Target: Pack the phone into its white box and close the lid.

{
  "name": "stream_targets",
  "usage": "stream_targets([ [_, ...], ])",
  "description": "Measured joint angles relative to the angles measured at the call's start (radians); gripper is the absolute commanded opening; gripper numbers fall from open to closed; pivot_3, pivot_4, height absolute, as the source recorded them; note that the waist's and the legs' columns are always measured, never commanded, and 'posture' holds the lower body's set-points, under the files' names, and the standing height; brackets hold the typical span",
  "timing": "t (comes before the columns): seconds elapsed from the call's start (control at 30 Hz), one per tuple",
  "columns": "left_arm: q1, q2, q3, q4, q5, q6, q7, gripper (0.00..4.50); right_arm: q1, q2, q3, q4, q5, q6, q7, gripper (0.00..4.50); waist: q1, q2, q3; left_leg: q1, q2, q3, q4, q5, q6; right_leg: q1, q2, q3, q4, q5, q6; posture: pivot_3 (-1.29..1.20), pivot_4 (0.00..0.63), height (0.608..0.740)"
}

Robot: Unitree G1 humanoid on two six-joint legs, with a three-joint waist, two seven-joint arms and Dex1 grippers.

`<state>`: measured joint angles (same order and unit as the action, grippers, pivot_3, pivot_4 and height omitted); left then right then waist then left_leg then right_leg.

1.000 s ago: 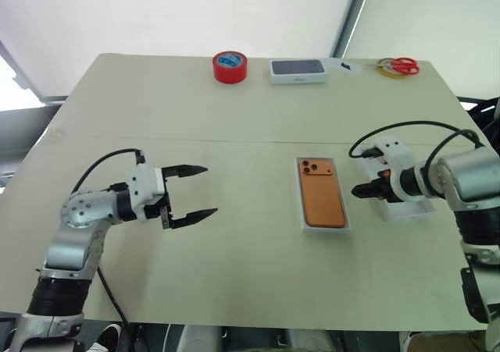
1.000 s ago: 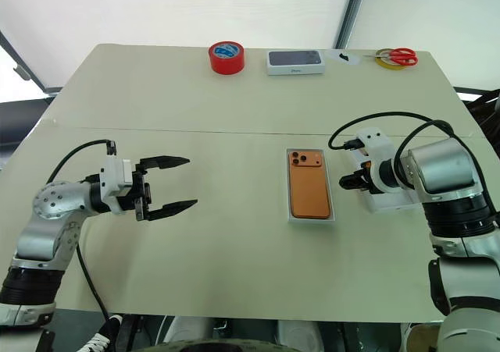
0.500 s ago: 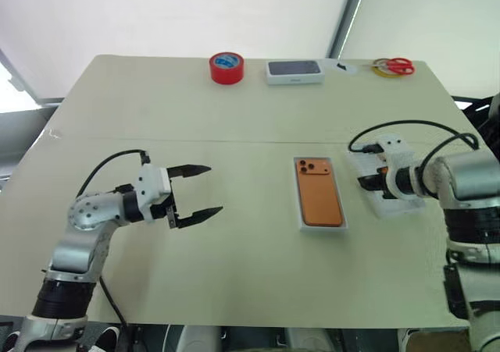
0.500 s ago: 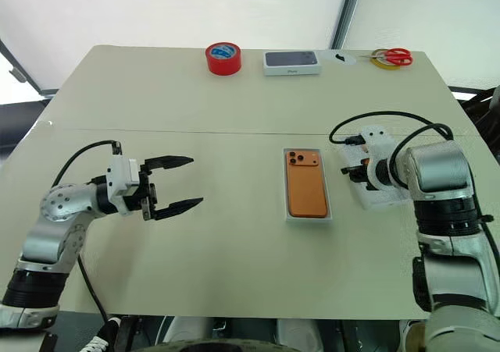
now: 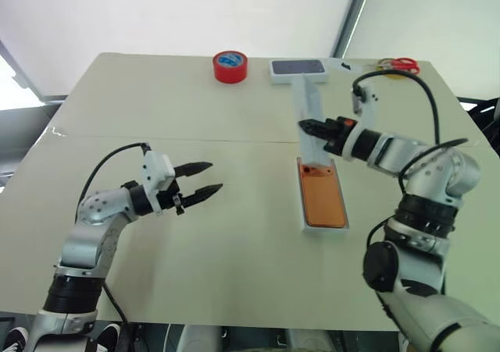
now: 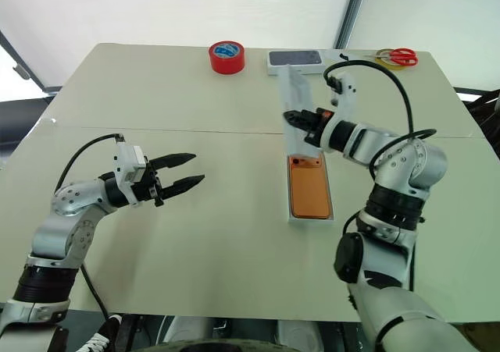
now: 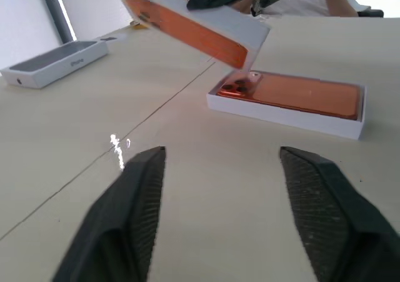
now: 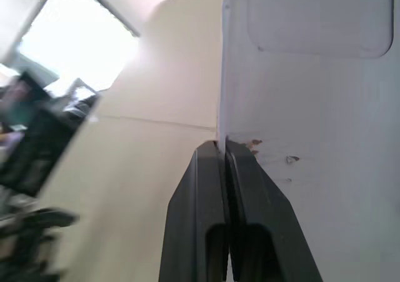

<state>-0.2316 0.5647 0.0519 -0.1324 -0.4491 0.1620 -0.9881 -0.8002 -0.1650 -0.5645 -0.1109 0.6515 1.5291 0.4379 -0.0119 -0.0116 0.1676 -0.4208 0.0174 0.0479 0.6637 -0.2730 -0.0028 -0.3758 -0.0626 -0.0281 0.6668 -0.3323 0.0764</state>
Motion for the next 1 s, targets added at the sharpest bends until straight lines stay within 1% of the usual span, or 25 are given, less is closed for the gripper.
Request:
stream_targets([
  [0.07, 0.001, -0.007, 0.0, 0.0, 0.0, 0.009, 0.014, 0.04, 0.059, 0.037, -0.009, -0.047, 0.086, 0.06, -0.009, 0.0, 0.0, 0.0, 0.0, 0.0, 0.0, 0.0, 0.0, 0.0, 0.0, 0.0, 0.0, 0.0, 0.0, 0.0, 0.0, 0.0, 0.15, 0.74],
  [0.13, 0.002, -0.008, 0.0, 0.0, 0.001, 0.01, 0.023, 0.04, 0.123, 0.065, -0.024, -0.058, 0.213, 0.078, -0.059, 0.0, -0.002, 0.0, 0.0, 0.0, 0.0, 0.0, 0.0, 0.0, 0.0, 0.0, 0.0, 0.0, 0.0, 0.0, 0.0, 0.0, 0.15, 0.74],
  [0.2, 0.002, -0.012, 0.0, -0.001, 0.003, 0.008, 0.033, 0.04, 0.155, 0.079, -0.049, -0.039, 0.377, 0.078, -0.135, 0.0, -0.004, 0.0, 0.0, 0.0, 0.0, 0.0, 0.0, 0.0, 0.0, 0.0, 0.0, 0.0, 0.0, 0.0, 0.0, 0.0, 0.15, 0.74],
  [0.23, 0.002, -0.017, 0.0, -0.001, 0.003, 0.008, 0.037, 0.04, 0.165, 0.073, -0.051, -0.027, 0.458, 0.078, -0.178, 0.0, -0.005, 0.0, 0.0, 0.0, 0.0, 0.0, 0.0, 0.0, 0.0, 0.0, 0.0, 0.0, 0.0, 0.0, 0.0, 0.0, 0.15, 0.74],
  [0.3, -0.002, -0.027, -0.002, 0.0, 0.005, 0.008, 0.044, 0.04, 0.231, 0.015, -0.003, -0.01, 0.617, 0.079, -0.268, 0.0, 0.0, 0.0, 0.0, 0.001, 0.0, 0.0, 0.0, 0.0, 0.0, 0.001, 0.0, 0.0, 0.0, 0.0, 0.0, 0.0, 0.15, 0.74],
  [0.37, -0.007, -0.037, -0.005, 0.003, 0.009, 0.008, 0.052, 0.04, 0.287, -0.013, 0.022, 0.037, 0.708, 0.079, -0.347, 0.0, -0.002, 0.0, 0.0, 0.0, 0.0, 0.0, 0.0, 0.0, 0.001, 0.001, 0.0, 0.0, 0.0, 0.0, 0.0, 0.0, 0.15, 0.74],
  [0.43, -0.03, -0.072, -0.023, 0.011, 0.018, 0.008, 0.07, 0.04, 0.3, -0.042, 0.046, 0.102, 0.828, 0.069, -0.44, 0.0, -0.002, 0.001, 0.0, 0.001, -0.001, 0.001, 0.0, 0.001, 0.002, 0.001, -0.001, 0.0, 0.0, 0.0, 0.0, 0.0, 0.15, 0.74],
  [0.5, -0.057, -0.134, -0.05, 0.038, 0.028, 0.005, 0.094, 0.04, 0.314, -0.086, 0.111, 0.16, 0.991, -0.007, -0.592, 0.0, 0.001, -0.001, -0.001, 0.002, -0.001, 0.0, 0.0, 0.001, 0.003, 0.003, 0.0, 0.0, 0.0, 0.0, 0.0, 0.0, 0.15, 0.74],
  [0.57, -0.087, -0.2, -0.077, 0.115, 0.051, -0.008, 0.126, 0.04, 0.329, -0.115, 0.173, 0.191, 1.106, -0.088, -0.709, 0.0, 0.001, -0.001, -0.002, 0.002, -0.001, 0.001, 0.0, 0.0, 0.004, 0.003, 0.0, 0.0, -0.001, 0.0, 0.0, 0.0, 0.15, 0.74],
  [0.63, -0.101, -0.256, -0.105, 0.189, 0.081, -0.037, 0.148, 0.04, 0.335, -0.155, 0.229, 0.208, 1.214, -0.153, -0.786, 0.0, 0.0, -0.001, -0.002, 0.001, -0.001, 0.001, 0.001, 0.0, 0.004, 0.003, 0.0, 0.0, -0.001, 0.0, 0.001, 0.0, 0.15, 0.74],
  [0.7, -0.118, -0.303, -0.138, 0.255, 0.12, -0.068, 0.165, 0.04, 0.342, -0.217, 0.284, 0.21, 1.288, -0.2, -0.816, 0.0, 0.003, -0.001, -0.002, 0.0, -0.001, 0.001, 0.001, 0.0, 0.005, 0.002, 0.0, 0.0, -0.001, 0.0, 0.001, 0.0, 0.15, 0.74],
  [0.73, -0.131, -0.325, -0.155, 0.28, 0.136, -0.076, 0.168, 0.04, 0.341, -0.241, 0.298, 0.207, 1.297, -0.213, -0.818, 0.0, 0.005, -0.001, -0.002, 0.0, -0.001, 0.001, 0.002, 0.0, 0.005, 0.002, 0.0, 0.0, -0.002, 0.001, 0.001, 0.0, 0.15, 0.74],
  [0.83, -0.194, -0.402, -0.192, 0.355, 0.164, -0.111, 0.18, 0.04, 0.328, -0.288, 0.321, 0.212, 1.291, -0.251, -0.802, 0.0, 0.007, -0.002, -0.003, 0.0, -0.001, 0.001, 0.003, 0.0, 0.007, 0.003, 0.0, 0.0, -0.002, 0.002, 0.003, 0.0, 0.15, 0.74],
  [0.93, -0.241, -0.442, -0.216, 0.425, 0.186, -0.15, 0.179, 0.04, 0.327, -0.305, 0.328, 0.233, 1.289, -0.28, -0.772, 0.0, 0.004, -0.002, -0.003, 0.001, -0.001, 0.001, 0.003, 0.0, 0.007, 0.003, 0.0, 0.0, -0.002, 0.002, 0.003, 0.0, 0.15, 0.74],
  [1.0, -0.256, -0.462, -0.217, 0.459, 0.191, -0.156, 0.176, 0.0, 0.327, -0.33, 0.33, 0.236, 1.286, -0.294, -0.759, 0.6, 0.004, -0.002, -0.003, 0.001, -0.001, 0.001, 0.003, 0.0, 0.007, 0.003, 0.0, 0.0, -0.002, 0.002, 0.003, 0.0, 0.15, 0.74],
])
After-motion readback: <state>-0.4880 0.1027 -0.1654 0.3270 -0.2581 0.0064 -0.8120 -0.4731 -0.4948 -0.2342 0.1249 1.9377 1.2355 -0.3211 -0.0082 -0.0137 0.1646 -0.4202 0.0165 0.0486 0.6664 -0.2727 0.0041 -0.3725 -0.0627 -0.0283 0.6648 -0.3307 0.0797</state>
